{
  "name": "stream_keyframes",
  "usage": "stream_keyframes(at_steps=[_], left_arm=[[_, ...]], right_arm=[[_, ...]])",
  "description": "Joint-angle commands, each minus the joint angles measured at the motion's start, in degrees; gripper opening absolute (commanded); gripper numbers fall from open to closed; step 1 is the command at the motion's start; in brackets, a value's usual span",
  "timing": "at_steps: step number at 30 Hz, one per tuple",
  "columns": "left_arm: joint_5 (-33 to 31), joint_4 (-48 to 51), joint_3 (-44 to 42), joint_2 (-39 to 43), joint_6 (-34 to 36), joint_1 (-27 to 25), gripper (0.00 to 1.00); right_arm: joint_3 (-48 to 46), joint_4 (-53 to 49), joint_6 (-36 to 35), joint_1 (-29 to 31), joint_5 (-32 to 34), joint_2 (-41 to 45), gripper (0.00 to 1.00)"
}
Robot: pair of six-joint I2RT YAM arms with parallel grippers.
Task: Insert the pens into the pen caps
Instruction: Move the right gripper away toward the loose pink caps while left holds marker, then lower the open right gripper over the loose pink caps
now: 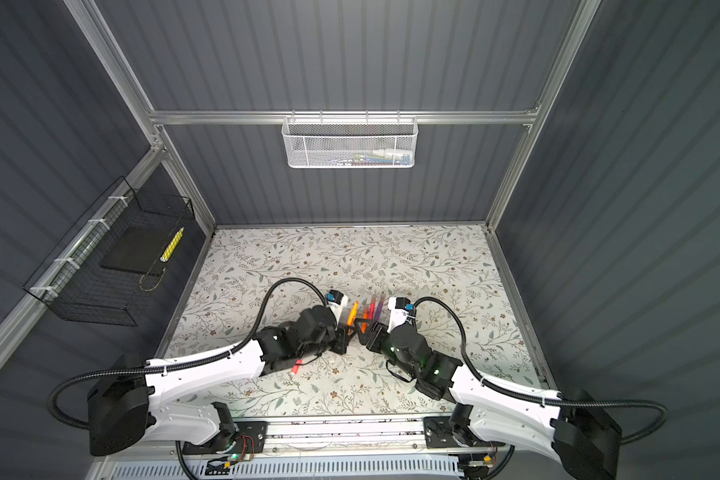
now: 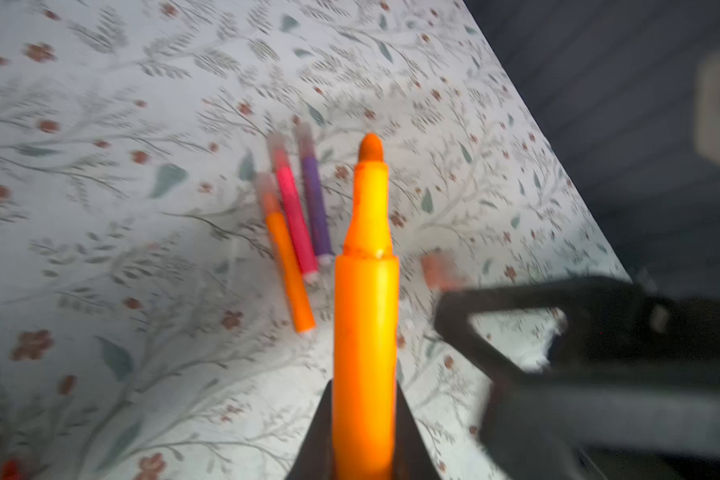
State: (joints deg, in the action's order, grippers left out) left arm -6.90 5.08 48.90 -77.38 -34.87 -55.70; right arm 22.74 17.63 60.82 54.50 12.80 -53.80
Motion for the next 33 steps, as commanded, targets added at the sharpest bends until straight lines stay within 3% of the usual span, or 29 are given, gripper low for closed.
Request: stream_keyframes(at_steps=[1, 4, 6, 10, 14, 18, 26, 33], left_arm=[[3.4, 10.9, 6.3, 1.6, 0.8, 9.7, 0.0], [-4.5, 14.9, 9.2, 0.8, 5.6, 13.1, 0.0], [-7.9, 9.1, 5.7, 1.7, 7.4, 13.9, 0.0], [-9.3, -11.0, -6.6, 4.9, 14.3, 14.0, 0.0], [-9.9, -10.8, -7.1, 5.4, 17.8, 13.9, 0.0], [-5.6, -14.2, -10.2, 6.8, 18.8, 13.9, 0.0], [-1.4, -15.2, -9.9, 5.6, 18.6, 13.9, 0.0], [-0.4, -14.8, -9.2, 4.7, 18.6, 13.9, 0.0]], right_arm=[[1.3, -11.6, -0.7, -0.3, 6.2, 5.1, 0.66], [1.2, -21.1, -0.1, -1.8, 9.8, 8.9, 0.68], [1.3, -27.4, 0.0, -3.4, 11.8, 10.2, 0.68], [2.0, -42.0, 1.1, -9.8, 12.4, 12.8, 0.65], [-0.7, -47.8, 0.6, -14.1, 12.3, 16.9, 0.65], [-4.7, -46.9, 0.7, -16.4, 11.5, 18.9, 0.64], [-5.1, -45.6, 1.2, -18.3, 11.0, 14.2, 0.6], [-5.1, -37.8, 0.0, -18.4, 3.7, 8.0, 0.51]])
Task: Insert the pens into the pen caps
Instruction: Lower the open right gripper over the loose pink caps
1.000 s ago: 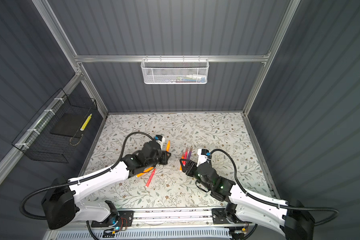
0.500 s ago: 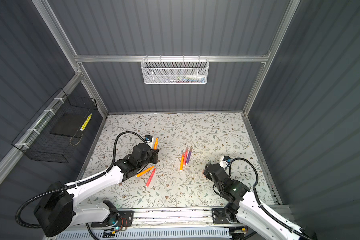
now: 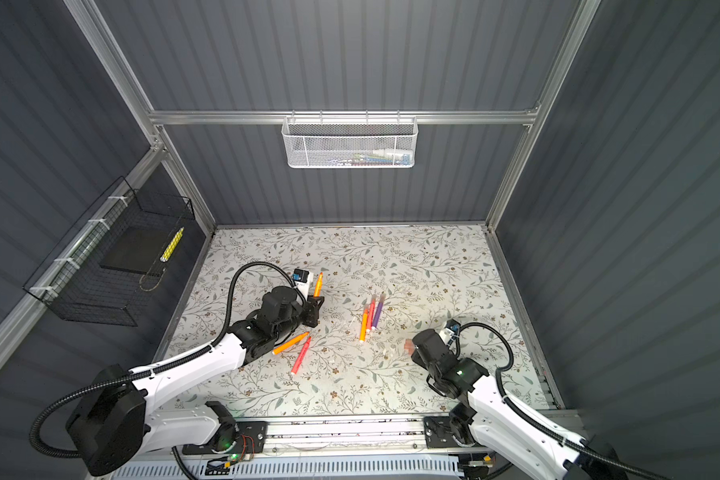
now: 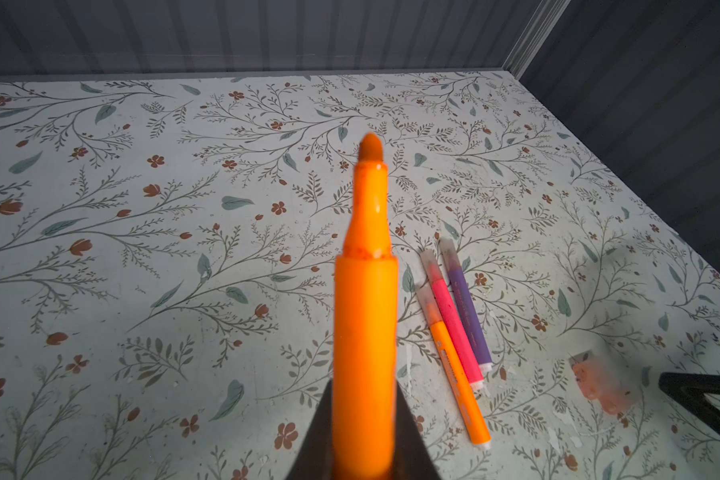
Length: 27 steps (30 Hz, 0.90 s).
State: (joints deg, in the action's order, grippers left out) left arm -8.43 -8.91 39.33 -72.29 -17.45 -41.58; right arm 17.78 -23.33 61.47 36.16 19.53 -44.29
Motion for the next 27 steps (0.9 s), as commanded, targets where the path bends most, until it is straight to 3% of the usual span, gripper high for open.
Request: stream_keyframes(at_steps=[1, 12, 27], left_arm=[[1.0, -0.7, 0.4, -0.3, 1.2, -0.2, 0.0], [1.8, -0.8, 1.0, -1.7, 1.2, -0.2, 0.0], [2.2, -0.2, 1.1, -1.1, 1.3, -0.3, 0.0]], right_arm=[[0.2, 3.4, -0.9, 0.0, -3.4, -2.2, 0.5], [0.9, 1.4, 0.3, 0.2, -5.3, -2.8, 0.48], [4.5, 1.9, 0.0, 0.2, -3.9, -13.7, 0.47]])
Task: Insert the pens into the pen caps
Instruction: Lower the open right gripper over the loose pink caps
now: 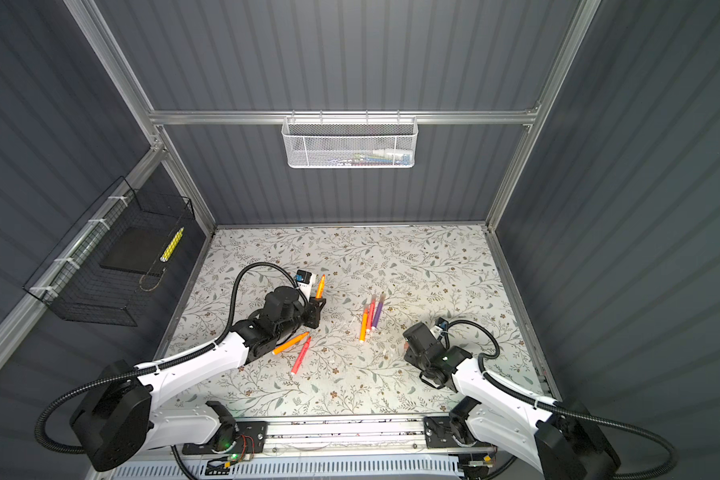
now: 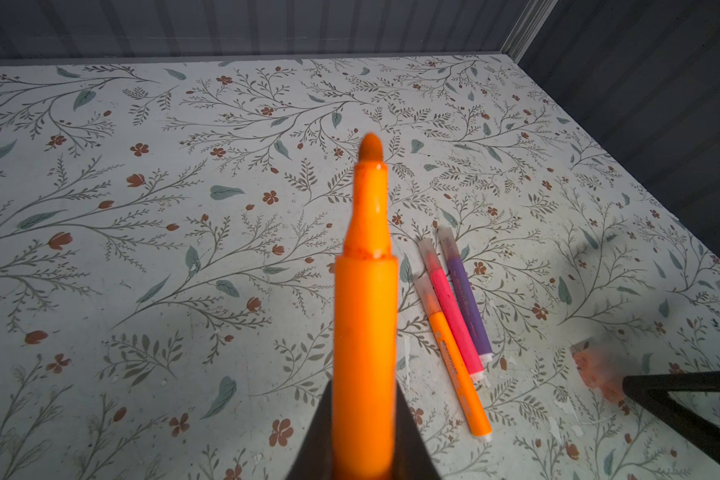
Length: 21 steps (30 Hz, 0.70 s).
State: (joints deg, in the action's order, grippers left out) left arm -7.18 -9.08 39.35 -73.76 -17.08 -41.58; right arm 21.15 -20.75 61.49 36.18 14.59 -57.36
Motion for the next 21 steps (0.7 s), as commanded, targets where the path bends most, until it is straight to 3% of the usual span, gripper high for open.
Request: stream_keyframes(at_steps=[1, 12, 21], left_arm=[[1.1, -0.1, 1.1, 0.4, 0.9, -0.2, 0.0], [1.5, 0.0, 1.1, 0.6, 1.2, -0.2, 0.0], [1.9, 0.2, 1.3, 0.8, 1.1, -0.3, 0.0]], right_arm=[[0.9, -0.3, 0.0, 0.2, 1.2, -0.7, 0.47], [0.7, -1.1, -0.5, 0.2, 1.1, -1.8, 0.48], [0.0, -3.6, -0.7, 0.3, 0.7, -0.7, 0.39]])
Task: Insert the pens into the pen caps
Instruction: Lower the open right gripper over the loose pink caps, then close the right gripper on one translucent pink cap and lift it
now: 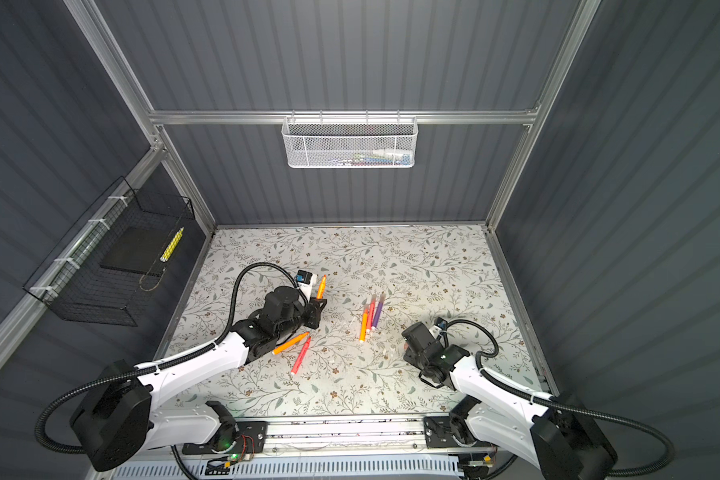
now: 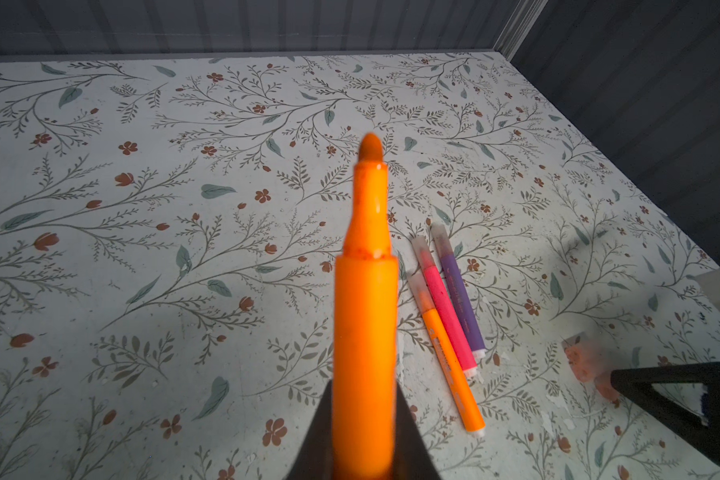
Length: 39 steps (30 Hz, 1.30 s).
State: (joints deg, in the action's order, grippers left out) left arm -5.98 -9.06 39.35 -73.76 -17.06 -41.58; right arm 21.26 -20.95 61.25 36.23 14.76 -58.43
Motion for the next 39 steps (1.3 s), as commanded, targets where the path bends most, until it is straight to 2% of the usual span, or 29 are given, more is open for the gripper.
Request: stream_keyframes(at_steps=[1, 9, 19, 28, 35, 39], left_arm=[[0.8, 0.2, 1.4, 0.8, 1.1, -0.2, 0.0], [1.1, 0.2, 1.2, 1.2, 1.0, -0.2, 0.0], [0.8, 0.3, 1.1, 1.5, 1.1, -0.3, 0.0], [1.5, 0.3, 1.1, 1.8, 1.0, -0.2, 0.0], [1.7, 0.3, 1.1, 1.9, 0.9, -0.2, 0.0], [2.6, 0.5, 1.2, 1.9, 0.9, -0.2, 0.0]], right_arm=[[-0.2, -3.5, -0.4, 0.2, 0.5, 0.6, 0.39], [-0.5, -3.3, -0.1, 0.2, 1.6, 0.9, 0.38], [2.1, -1.6, -1.0, 0.2, 2.3, -8.7, 0.37], [1.7, -0.8, -1.1, 0.2, 3.5, -8.5, 0.36], [1.0, -0.7, -1.2, 0.2, 2.9, -7.8, 0.19], [0.7, -1.0, -0.7, 0.2, 2.2, -4.4, 0.17]])
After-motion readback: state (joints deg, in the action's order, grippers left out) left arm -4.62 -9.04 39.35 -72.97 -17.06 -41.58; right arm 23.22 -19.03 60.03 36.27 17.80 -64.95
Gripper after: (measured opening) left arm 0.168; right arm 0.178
